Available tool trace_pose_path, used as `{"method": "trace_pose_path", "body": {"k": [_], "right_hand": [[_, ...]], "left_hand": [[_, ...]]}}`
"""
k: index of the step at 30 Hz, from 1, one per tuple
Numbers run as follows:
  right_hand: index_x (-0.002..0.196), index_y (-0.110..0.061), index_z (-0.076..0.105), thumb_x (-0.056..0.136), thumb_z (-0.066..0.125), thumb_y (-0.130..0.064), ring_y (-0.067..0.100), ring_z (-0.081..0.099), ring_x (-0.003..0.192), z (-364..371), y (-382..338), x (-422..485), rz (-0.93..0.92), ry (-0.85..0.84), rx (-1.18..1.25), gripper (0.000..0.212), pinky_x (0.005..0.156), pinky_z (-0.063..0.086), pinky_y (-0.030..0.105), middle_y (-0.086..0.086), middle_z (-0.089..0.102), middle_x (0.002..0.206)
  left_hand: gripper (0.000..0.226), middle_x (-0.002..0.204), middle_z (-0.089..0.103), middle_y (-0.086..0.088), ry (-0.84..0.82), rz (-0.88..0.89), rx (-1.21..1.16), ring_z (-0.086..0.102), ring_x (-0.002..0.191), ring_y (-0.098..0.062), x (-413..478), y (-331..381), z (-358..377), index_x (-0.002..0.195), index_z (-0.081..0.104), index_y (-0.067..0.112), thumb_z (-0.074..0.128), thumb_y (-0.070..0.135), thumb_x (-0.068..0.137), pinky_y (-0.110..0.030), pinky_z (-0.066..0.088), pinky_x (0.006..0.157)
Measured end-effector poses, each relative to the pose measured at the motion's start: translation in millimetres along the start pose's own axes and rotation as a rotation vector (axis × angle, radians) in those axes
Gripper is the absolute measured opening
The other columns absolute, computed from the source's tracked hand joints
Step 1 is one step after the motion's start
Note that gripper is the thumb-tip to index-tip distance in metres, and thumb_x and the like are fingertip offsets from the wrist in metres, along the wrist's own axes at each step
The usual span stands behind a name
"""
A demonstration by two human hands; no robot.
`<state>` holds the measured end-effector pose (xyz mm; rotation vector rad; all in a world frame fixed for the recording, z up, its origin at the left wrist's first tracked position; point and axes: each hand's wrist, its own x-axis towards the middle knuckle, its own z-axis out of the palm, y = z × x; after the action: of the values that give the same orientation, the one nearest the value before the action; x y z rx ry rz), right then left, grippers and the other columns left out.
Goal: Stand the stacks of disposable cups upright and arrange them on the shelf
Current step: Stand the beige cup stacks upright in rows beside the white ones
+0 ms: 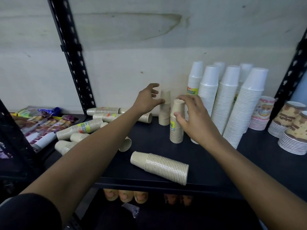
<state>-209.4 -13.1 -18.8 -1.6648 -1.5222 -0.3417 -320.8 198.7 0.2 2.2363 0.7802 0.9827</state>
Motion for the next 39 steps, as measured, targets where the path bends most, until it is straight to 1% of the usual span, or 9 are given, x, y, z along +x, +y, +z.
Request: {"method": "trace_pose_path", "body": {"k": [4, 7, 10, 13, 18, 22, 26, 33, 39], "right_hand": [[0.132, -0.016, 0.056, 0.096, 0.066, -0.03, 0.016, 0.056, 0.118, -18.3, -27.1, -18.2, -0.104, 0.058, -0.07, 0.04, 0.09, 0.056, 0.041, 0.0, 0.044, 0.139], [0.128, -0.025, 0.057, 0.096, 0.062, -0.041, 0.009, 0.057, 0.098, -25.0, -47.2, -34.4, -0.096, -0.029, -0.052, 0.036, 0.08, 0.057, 0.04, -0.011, 0.045, 0.132], [0.131, -0.036, 0.052, 0.096, 0.057, -0.053, 0.003, 0.053, 0.11, -25.0, -58.3, -45.0, -0.097, -0.203, -0.03, 0.039, 0.087, 0.054, 0.033, -0.02, 0.044, 0.127], [0.138, -0.043, 0.047, 0.093, 0.056, -0.062, -0.002, 0.047, 0.12, -22.6, -61.3, -50.8, -0.069, -0.351, 0.013, 0.05, 0.097, 0.048, 0.026, -0.026, 0.044, 0.127], [0.153, -0.048, 0.025, 0.086, 0.058, -0.072, -0.003, 0.039, 0.126, -16.4, -60.0, -57.6, -0.043, -0.652, -0.034, 0.078, 0.105, 0.045, 0.033, -0.024, 0.04, 0.131], [0.157, -0.042, 0.025, 0.086, 0.06, -0.071, 0.005, 0.036, 0.134, -10.3, -58.4, -62.2, -0.064, -0.795, -0.119, 0.084, 0.108, 0.042, 0.034, -0.018, 0.038, 0.139], [0.149, -0.039, 0.04, 0.085, 0.061, -0.07, 0.009, 0.042, 0.128, -1.4, -56.4, -65.1, -0.076, -0.841, -0.137, 0.074, 0.106, 0.044, 0.037, -0.014, 0.047, 0.133], [0.142, -0.042, 0.042, 0.084, 0.06, -0.07, 0.007, 0.044, 0.123, 4.6, -52.1, -66.7, -0.075, -0.826, -0.122, 0.067, 0.102, 0.047, 0.042, -0.018, 0.05, 0.129], [0.143, -0.042, 0.043, 0.083, 0.058, -0.074, 0.003, 0.044, 0.124, 4.1, -46.3, -68.0, -0.083, -0.812, -0.06, 0.069, 0.104, 0.046, 0.038, -0.02, 0.05, 0.129]], "left_hand": [[0.063, 0.117, 0.066, -0.001, -0.132, -0.055, 0.148, 0.064, 0.104, -0.016, -12.1, -12.8, -25.6, 0.137, 0.056, 0.021, 0.084, 0.035, 0.082, -0.027, 0.049, 0.092], [0.052, 0.121, 0.069, -0.003, -0.278, -0.08, 0.312, 0.064, 0.109, -0.016, -22.2, -30.3, -36.3, 0.129, 0.064, 0.021, 0.083, 0.035, 0.082, -0.031, 0.049, 0.1], [0.05, 0.126, 0.065, -0.006, -0.295, -0.108, 0.439, 0.061, 0.118, -0.02, -28.3, -46.1, -43.8, 0.13, 0.064, 0.019, 0.081, 0.033, 0.084, -0.029, 0.045, 0.1], [0.062, 0.133, 0.056, -0.011, -0.332, -0.135, 0.567, 0.053, 0.126, -0.029, -29.4, -60.1, -48.2, 0.138, 0.057, 0.024, 0.08, 0.038, 0.083, -0.035, 0.042, 0.107], [0.078, 0.148, 0.042, -0.012, -0.373, -0.154, 0.725, 0.038, 0.138, -0.036, -28.4, -71.4, -53.1, 0.149, 0.044, 0.029, 0.08, 0.044, 0.081, -0.049, 0.038, 0.113], [0.085, 0.151, 0.036, -0.008, -0.425, -0.166, 0.793, 0.038, 0.138, -0.036, -25.3, -79.8, -54.1, 0.153, 0.036, 0.034, 0.08, 0.044, 0.081, -0.052, 0.038, 0.112], [0.087, 0.148, 0.033, -0.009, -0.407, -0.156, 0.807, 0.042, 0.135, -0.036, -21.4, -84.9, -53.5, 0.156, 0.031, 0.035, 0.077, 0.041, 0.082, -0.053, 0.038, 0.111], [0.059, 0.135, 0.037, -0.012, -0.319, -0.108, 0.884, 0.056, 0.117, -0.037, -20.7, -86.7, -43.3, 0.146, 0.048, 0.026, 0.066, 0.032, 0.09, -0.054, 0.04, 0.106], [0.058, 0.14, 0.043, -0.008, -0.343, -0.095, 0.906, 0.052, 0.126, -0.03, -18.2, -81.7, -52.1, 0.145, 0.049, 0.032, 0.066, 0.034, 0.09, -0.052, 0.033, 0.109]]}}
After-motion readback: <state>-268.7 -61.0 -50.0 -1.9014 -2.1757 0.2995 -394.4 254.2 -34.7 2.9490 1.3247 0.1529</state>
